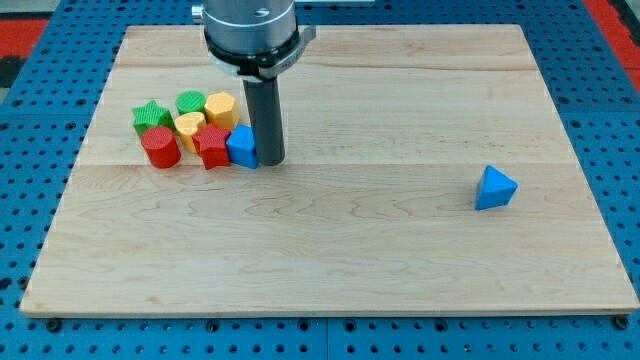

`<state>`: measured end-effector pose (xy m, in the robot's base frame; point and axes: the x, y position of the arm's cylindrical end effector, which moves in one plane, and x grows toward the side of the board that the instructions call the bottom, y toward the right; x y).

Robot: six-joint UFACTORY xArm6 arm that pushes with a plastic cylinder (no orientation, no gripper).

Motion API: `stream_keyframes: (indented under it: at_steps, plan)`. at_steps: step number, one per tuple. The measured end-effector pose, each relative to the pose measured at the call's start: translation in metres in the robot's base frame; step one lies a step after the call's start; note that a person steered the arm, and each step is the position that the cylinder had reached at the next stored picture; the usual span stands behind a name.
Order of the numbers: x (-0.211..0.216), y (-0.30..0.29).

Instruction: Slide the blue triangle toward the left of the board

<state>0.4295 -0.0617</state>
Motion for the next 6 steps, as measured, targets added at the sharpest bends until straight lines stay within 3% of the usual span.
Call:
stream_keyframes:
  at_steps: [3, 5, 6]
  plan:
    - [-0.037, -0.015]
    - [-0.012, 0.228]
    - [-0.007, 0.306]
